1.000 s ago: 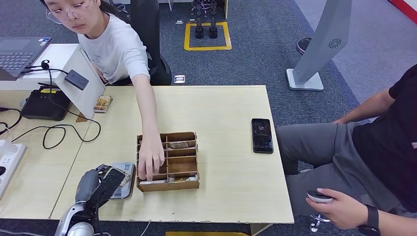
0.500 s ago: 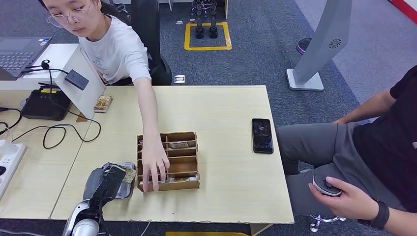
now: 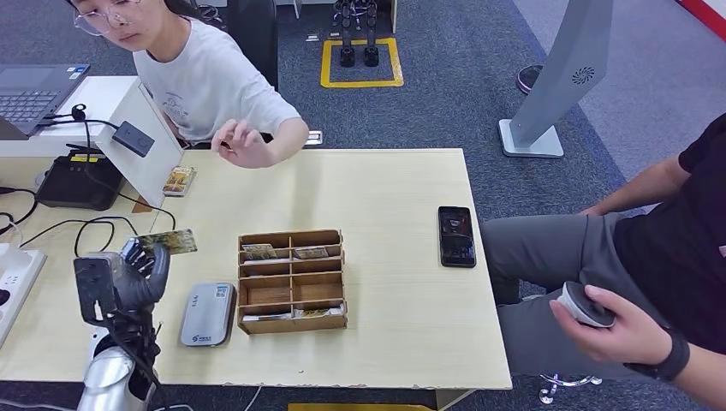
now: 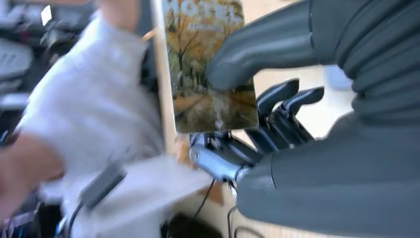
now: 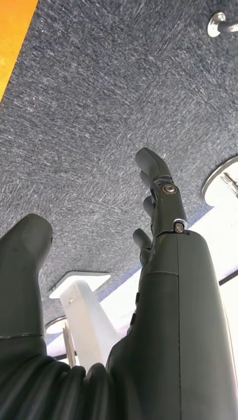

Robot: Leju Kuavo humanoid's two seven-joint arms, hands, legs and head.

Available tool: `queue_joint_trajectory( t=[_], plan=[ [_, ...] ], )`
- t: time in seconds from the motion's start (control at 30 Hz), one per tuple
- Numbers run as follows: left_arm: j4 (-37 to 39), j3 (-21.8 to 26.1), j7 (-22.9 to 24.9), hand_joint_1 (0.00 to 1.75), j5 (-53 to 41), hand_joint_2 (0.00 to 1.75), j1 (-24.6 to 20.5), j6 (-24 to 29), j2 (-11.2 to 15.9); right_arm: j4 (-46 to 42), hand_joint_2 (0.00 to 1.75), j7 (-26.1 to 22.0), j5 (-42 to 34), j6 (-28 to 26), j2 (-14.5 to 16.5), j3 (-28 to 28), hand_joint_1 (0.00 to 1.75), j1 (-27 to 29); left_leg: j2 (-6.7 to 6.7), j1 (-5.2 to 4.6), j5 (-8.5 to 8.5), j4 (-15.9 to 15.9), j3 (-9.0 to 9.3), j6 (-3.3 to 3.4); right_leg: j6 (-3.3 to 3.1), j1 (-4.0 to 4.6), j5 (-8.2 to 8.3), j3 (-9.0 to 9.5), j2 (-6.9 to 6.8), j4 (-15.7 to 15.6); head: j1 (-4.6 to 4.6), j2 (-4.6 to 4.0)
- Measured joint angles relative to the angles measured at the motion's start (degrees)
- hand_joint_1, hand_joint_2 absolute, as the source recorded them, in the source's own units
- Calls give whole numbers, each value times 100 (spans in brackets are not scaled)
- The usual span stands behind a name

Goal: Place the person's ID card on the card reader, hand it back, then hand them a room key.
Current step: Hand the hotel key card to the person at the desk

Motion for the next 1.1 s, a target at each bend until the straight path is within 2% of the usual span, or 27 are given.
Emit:
queue_joint_trajectory(
  t=[0.13,0.33,0.73,0.87,1.1],
  plan=[
    [-87,26,-171,175,-153,175,-199,365,3,0,175,-7,28,2,0,2,0,-9,-1,0,1,0,0,1,0,0,1,0,0,0,1,1],
    [-51,15,-375,175,-1493,175,-487,1156,68,0,175,-21,67,28,0,9,0,-31,0,0,1,1,1,1,-1,0,2,-1,1,0,0,0],
    [53,-26,-435,175,-1976,175,-620,1289,82,0,175,-17,101,43,0,14,0,-46,1,0,1,1,0,1,-1,0,1,-3,3,0,0,1],
    [53,-32,-482,0,-1983,175,-627,1263,82,0,175,-25,97,44,0,14,0,-49,2,0,1,1,0,1,-1,0,2,-3,3,0,-1,1],
    [50,-69,-455,0,-2053,175,-616,1107,92,0,175,-24,41,45,0,14,0,-51,2,0,1,1,-1,1,-1,0,1,-3,3,0,0,1]
  ],
)
